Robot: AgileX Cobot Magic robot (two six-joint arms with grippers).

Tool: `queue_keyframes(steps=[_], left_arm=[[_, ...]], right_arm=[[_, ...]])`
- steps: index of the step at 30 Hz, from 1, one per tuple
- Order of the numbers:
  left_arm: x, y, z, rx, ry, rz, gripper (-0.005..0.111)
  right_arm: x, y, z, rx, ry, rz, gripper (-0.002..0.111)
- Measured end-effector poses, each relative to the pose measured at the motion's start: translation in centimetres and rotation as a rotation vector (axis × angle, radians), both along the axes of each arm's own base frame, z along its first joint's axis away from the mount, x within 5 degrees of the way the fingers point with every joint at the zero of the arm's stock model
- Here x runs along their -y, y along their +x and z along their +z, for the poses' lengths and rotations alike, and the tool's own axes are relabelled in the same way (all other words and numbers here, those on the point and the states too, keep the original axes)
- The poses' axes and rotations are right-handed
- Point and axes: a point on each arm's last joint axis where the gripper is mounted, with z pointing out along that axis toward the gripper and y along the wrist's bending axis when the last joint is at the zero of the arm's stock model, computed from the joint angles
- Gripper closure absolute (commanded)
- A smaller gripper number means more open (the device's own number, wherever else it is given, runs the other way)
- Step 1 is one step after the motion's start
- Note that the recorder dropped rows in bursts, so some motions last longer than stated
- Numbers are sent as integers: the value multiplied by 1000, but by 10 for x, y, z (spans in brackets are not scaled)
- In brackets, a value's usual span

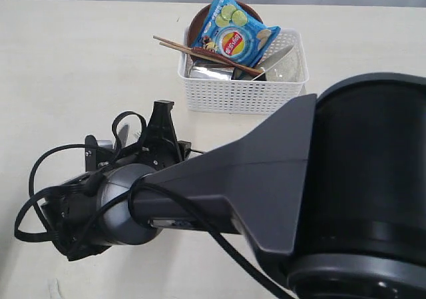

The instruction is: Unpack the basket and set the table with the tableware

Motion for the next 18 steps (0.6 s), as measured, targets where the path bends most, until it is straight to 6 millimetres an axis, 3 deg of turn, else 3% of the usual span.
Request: queue_keyframes(steps=[4,6,12,18], left_arm=[[0,0,0,0,0,0,107],[0,0,0,0,0,0,107],[0,0,0,0,0,0,107],[0,0,0,0,0,0,107]], right_arm=[[0,0,-1,0,-5,4,108],[0,0,-1,1,-6,5,101],[0,0,-1,-8,-5,-2,61],[1,-2,-1,-24,6,-20,63]])
